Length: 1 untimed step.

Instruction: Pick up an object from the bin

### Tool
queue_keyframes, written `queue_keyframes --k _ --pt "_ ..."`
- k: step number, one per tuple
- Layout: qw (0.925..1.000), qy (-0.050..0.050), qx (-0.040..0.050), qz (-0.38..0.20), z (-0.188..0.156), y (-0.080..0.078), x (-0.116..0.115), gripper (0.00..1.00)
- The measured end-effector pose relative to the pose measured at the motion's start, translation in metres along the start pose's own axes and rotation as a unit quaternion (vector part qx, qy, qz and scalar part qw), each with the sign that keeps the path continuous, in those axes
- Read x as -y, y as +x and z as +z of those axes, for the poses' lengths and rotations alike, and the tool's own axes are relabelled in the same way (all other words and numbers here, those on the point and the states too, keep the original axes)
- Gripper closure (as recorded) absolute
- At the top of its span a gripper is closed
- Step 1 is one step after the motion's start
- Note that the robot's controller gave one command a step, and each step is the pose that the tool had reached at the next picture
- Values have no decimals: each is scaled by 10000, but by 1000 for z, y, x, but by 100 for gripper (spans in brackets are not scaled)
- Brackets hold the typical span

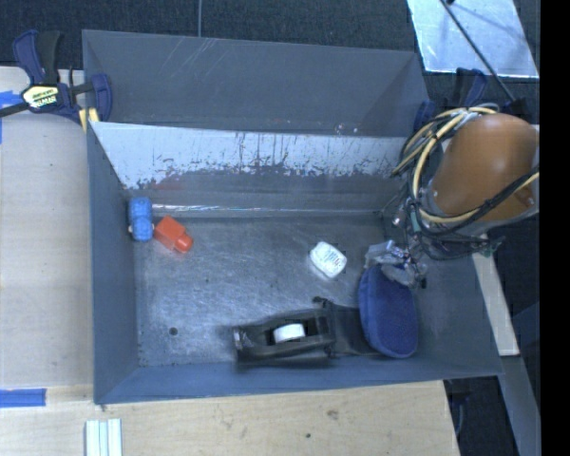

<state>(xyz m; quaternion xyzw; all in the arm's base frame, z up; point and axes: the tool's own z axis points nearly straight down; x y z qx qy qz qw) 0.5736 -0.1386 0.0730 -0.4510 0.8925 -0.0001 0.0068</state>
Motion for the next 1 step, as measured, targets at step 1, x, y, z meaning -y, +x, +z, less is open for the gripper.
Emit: queue_keyframes --k 1 --pt "10000 25 -32 57 -138 2 10 100"
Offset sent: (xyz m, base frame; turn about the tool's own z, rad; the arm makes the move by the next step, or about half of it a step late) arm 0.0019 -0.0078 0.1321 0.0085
